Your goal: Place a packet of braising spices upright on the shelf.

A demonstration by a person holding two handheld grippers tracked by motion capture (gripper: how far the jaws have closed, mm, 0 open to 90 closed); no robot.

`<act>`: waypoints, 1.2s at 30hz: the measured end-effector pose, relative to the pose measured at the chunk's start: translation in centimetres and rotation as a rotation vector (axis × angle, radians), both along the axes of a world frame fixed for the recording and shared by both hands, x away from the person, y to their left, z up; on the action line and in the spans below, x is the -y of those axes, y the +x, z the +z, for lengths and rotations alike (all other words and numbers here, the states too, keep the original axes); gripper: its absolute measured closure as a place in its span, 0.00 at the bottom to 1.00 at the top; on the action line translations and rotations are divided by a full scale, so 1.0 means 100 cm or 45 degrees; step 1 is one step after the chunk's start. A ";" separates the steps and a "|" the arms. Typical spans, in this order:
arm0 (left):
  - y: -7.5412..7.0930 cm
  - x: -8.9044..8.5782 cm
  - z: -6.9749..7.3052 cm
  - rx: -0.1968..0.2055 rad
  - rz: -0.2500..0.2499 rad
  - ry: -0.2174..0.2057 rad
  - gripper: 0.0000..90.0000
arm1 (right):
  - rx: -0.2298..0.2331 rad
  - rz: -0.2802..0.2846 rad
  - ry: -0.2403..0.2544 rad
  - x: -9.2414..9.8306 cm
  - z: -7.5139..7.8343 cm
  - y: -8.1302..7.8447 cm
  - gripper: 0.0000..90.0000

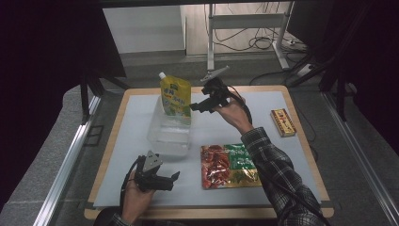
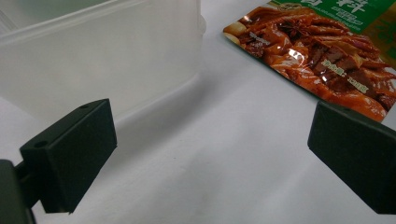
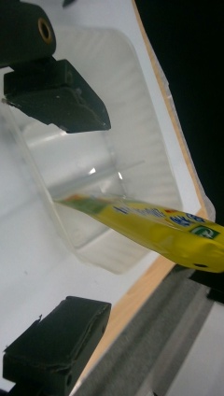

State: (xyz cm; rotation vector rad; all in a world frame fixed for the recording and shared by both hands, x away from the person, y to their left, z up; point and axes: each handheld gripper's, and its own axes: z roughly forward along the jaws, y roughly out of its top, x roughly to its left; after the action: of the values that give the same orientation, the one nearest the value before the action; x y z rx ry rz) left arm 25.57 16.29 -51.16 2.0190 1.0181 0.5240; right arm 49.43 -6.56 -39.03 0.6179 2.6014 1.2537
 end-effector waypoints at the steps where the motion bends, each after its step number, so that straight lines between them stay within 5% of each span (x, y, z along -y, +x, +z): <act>1: 0.000 0.000 0.000 0.002 -0.002 -0.004 0.01 | -0.006 0.000 -0.007 0.002 -0.001 -0.002 0.08; 9: 0.000 0.002 0.000 0.004 -0.007 0.013 0.01 | -0.023 0.006 -0.003 0.015 -0.007 -0.016 0.00; 12: 0.000 0.002 -0.001 0.001 -0.011 0.018 0.01 | 0.025 0.003 -0.014 0.020 -0.008 -0.021 0.00; 20: 0.000 0.002 -0.001 -0.001 -0.013 0.019 0.01 | 0.043 -0.003 -0.034 0.032 -0.010 -0.030 0.00; 36: 0.000 0.002 -0.001 -0.002 -0.015 0.014 0.01 | 0.023 -0.013 -0.016 0.052 -0.026 -0.052 0.00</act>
State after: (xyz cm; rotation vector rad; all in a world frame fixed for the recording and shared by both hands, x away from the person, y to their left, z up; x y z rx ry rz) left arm 25.57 16.04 -51.31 2.0342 1.0063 0.5229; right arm 44.22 -11.72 -41.64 0.6147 2.5863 1.2332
